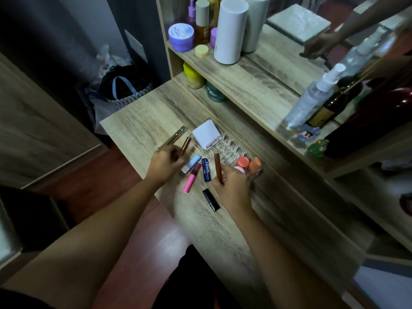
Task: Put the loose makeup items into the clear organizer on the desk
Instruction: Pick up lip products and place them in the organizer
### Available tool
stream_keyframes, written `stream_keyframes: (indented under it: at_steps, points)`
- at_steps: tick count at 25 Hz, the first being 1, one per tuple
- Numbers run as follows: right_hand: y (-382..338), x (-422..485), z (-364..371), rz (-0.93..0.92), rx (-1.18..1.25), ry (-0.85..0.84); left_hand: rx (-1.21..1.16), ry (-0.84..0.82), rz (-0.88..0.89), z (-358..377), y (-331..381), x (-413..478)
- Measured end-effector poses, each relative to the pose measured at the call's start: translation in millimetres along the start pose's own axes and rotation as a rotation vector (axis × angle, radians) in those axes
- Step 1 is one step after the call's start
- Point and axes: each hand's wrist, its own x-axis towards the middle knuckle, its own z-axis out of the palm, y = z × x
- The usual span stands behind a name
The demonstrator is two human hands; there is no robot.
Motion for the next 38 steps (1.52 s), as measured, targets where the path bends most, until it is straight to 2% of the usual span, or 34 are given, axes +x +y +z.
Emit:
stream_keyframes:
  at_steps: [3, 7, 10, 15, 23, 38]
  points:
    - [-0.5, 9.8, -9.9, 0.09, 0.251, 0.154, -0.208, -0.101, 0.06, -9.0, 27.8, 14.4]
    - [-10.8, 36.8, -13.1, 0.151, 0.382, 0.295, -0.347, -0.211, 0.18, -8.6, 69.9, 50.8]
    - [-13.4, 55.0, -14.6, 0.195, 0.385, 0.366, -0.25, -0.277, 0.263, -2.3, 85.7, 75.6]
    - [-11.8, 70.0, -4.8, 0.232, 0.189, 0.375, -0.037, -0.377, 0.345, 10.7, 91.9, 95.8]
    - [5.9, 78.9, 10.6, 0.248, 0.165, 0.27, 0.262, -0.464, 0.517, 19.1, 90.0, 108.4]
    - [6.6, 79.5, 9.1, 0.246, 0.156, 0.277, 0.234, -0.485, 0.497, 18.5, 94.0, 105.5]
